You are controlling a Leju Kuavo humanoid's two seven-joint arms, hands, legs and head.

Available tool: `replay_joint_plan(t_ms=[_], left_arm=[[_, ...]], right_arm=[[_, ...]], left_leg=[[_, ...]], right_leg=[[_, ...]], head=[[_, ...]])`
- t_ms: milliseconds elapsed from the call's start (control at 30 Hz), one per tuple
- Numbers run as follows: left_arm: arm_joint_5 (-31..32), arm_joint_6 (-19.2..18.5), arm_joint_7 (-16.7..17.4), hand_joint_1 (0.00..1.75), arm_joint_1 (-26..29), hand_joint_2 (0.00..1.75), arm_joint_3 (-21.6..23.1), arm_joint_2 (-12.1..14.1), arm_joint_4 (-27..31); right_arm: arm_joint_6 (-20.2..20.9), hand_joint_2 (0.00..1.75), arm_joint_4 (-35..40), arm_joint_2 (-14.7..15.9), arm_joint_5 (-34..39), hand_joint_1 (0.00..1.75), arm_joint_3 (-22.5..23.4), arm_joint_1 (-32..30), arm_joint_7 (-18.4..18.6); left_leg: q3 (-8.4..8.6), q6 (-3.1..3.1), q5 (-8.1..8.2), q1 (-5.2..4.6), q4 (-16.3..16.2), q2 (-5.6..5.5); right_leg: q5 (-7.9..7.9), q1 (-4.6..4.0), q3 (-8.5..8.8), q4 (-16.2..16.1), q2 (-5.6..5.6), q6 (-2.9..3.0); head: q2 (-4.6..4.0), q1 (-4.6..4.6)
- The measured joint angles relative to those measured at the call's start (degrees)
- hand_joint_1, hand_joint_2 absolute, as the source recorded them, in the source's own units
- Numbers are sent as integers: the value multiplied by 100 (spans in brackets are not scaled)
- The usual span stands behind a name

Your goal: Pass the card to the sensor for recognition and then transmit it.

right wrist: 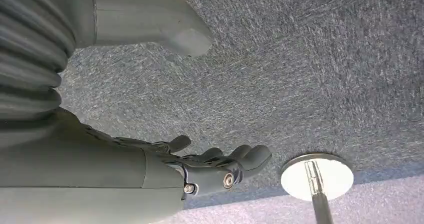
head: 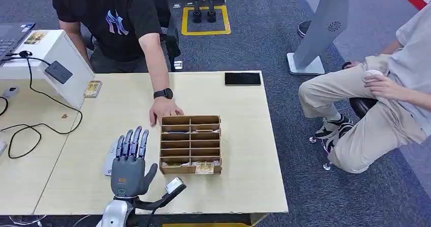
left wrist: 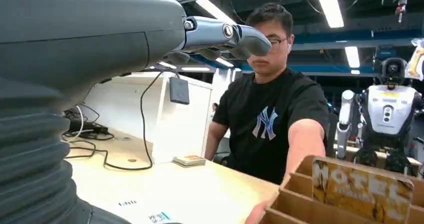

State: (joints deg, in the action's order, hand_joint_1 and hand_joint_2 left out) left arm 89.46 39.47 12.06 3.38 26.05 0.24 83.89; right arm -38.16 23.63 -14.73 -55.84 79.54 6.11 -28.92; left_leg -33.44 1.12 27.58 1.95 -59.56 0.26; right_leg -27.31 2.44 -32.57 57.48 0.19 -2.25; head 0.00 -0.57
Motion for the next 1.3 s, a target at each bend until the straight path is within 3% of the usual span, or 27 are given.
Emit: replay_joint_plan(t_ms=[67, 100, 133, 333, 667, 1033, 1067, 1133, 1167, 1200, 1233, 1300], left_arm=[[0, 0, -77, 0, 38, 175, -55, -44, 72], [-7, 0, -169, 150, 58, 175, -81, -70, 120], [-17, 0, -301, 175, 74, 175, -114, -102, 176], [-151, 0, -852, 175, 156, 175, -186, -166, 251], [-87, -2, -1010, 175, 170, 175, -245, -133, 153], [-39, -2, -809, 175, 126, 175, -151, 59, -278], [-39, -2, -793, 159, 119, 175, -138, 68, -297], [-37, -2, -787, 152, 106, 175, -114, 83, -326], [-39, -2, -776, 115, 106, 175, -111, 87, -335], [-39, -2, -767, 10, 107, 175, -109, 87, -341], [-39, -2, -748, 0, 107, 175, -109, 87, -341], [-42, 0, -728, 0, 108, 175, -109, 81, -339]], right_arm=[[0, 175, 2, 0, -9, 0, 0, 0, 0], [0, 175, 7, 0, -15, 0, 4, 0, -2], [0, 175, 11, -2, -52, 0, 9, -1, -4], [0, 175, 15, -7, -92, 0, 17, 0, -79], [0, 175, 11, -7, -70, 0, 20, 1, -125], [0, 175, 2, -7, 18, 0, 20, -1, -118], [0, 175, -2, -7, 20, 0, 20, -1, -118], [0, 175, -7, -7, 20, 0, 20, -1, -118], [0, 175, -9, -7, 20, 0, 20, -1, -118], [0, 175, -9, -7, 24, 0, 20, -2, -116], [0, 175, -9, -7, 26, 0, 20, -4, -107], [0, 175, -9, -7, 26, 0, 20, -7, -92]], left_leg=[[0, 0, 0, 0, 0, 0], [0, 0, 0, 0, 0, 0], [0, 0, 0, 0, 0, 0], [0, 0, 0, 0, 0, 0], [0, 0, 0, 0, 0, 0], [1, 0, 0, 0, 0, 0], [1, 0, 0, 0, 0, 0], [0, 0, 0, 0, 0, 0], [1, 0, 0, 0, 0, 0], [1, 0, 0, 0, 0, 0], [1, 0, 0, 0, 0, 0], [1, 0, 0, 0, 0, 0]], right_leg=[[0, 0, 0, 0, 0, 0], [0, 0, 0, 0, 0, 0], [0, 0, 0, 0, 0, 0], [0, 0, 1, 0, 0, 0], [0, 0, 1, 0, 0, 0], [0, 0, 0, 0, 1, 0], [0, 0, -1, 0, 1, 0], [0, 0, 0, 0, 1, 0], [0, 0, -1, 0, 1, 0], [0, 0, -1, 0, 1, 0], [0, 0, 0, 0, 1, 0], [0, 0, 0, 0, 1, 0]], head=[[0, -2], [0, 0], [0, -2], [0, 0], [0, 0], [0, 0], [0, 0], [0, -2], [0, 0], [0, 0], [0, 0], [0, -2]])
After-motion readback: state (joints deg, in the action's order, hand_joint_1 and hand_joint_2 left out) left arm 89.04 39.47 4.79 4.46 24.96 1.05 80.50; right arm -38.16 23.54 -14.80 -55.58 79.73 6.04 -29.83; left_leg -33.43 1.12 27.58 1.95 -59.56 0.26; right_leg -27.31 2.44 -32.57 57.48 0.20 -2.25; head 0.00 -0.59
